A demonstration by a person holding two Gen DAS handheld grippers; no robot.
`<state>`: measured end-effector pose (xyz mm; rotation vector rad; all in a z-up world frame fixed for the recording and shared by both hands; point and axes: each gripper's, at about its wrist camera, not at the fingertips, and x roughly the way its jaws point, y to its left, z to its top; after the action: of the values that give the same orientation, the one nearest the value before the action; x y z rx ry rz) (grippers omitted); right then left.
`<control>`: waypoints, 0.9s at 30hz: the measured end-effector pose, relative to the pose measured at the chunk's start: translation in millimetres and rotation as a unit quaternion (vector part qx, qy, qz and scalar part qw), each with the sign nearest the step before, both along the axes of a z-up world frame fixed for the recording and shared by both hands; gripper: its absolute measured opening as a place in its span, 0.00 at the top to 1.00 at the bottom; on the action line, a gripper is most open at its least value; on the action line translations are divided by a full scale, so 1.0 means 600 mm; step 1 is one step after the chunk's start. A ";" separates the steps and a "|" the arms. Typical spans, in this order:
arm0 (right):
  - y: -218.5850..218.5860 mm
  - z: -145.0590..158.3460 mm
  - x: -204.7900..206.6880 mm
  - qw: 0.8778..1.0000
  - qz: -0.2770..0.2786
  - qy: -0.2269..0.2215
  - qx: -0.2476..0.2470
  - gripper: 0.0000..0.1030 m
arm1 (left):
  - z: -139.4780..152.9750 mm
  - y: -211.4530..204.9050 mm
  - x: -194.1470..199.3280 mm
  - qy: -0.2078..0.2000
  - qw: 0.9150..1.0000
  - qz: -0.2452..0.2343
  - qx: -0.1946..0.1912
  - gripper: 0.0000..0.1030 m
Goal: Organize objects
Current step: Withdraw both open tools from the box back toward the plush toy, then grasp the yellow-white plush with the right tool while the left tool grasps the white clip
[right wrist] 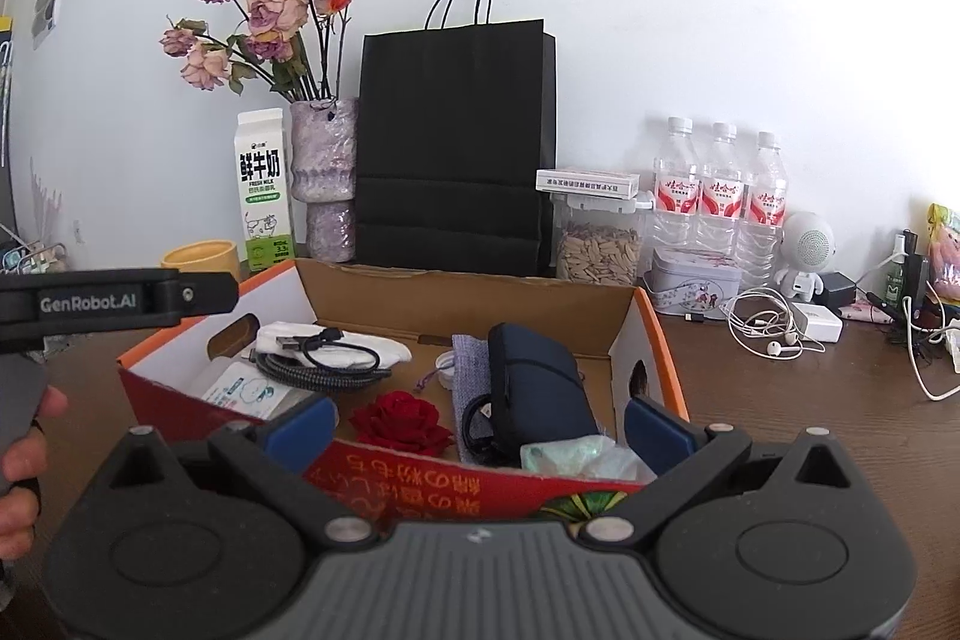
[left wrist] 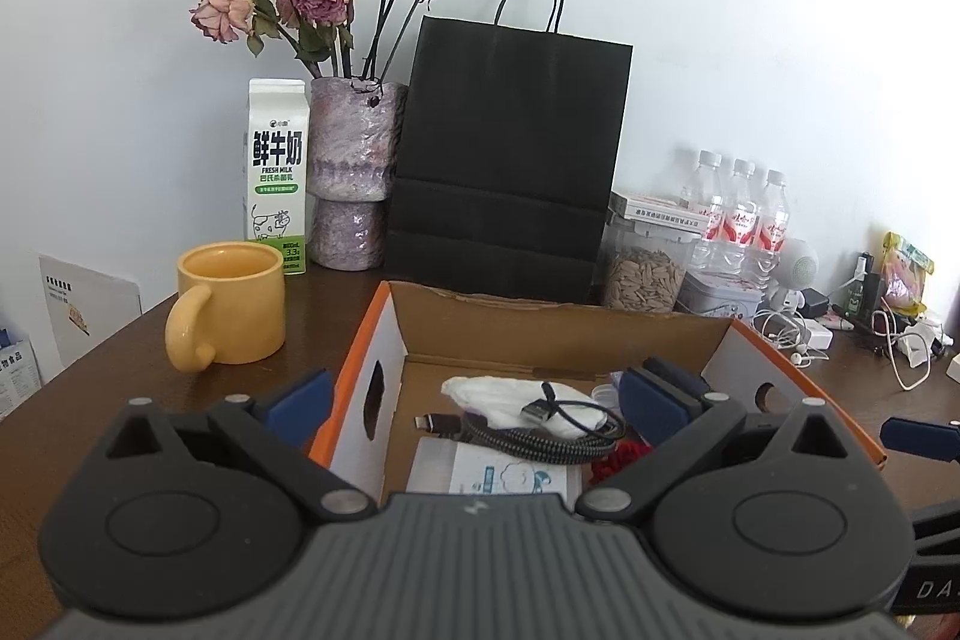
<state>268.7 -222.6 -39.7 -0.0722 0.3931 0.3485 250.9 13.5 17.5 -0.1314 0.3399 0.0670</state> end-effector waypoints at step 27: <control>-0.085 -0.076 -0.053 0.992 0.010 0.098 -0.073 0.00 | -0.079 0.051 -0.077 0.180 0.982 -0.026 0.051 0.00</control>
<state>236.9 -273.6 -85.2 -0.1866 0.6133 0.3467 204.8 44.2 -29.7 -0.0065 0.6993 0.0553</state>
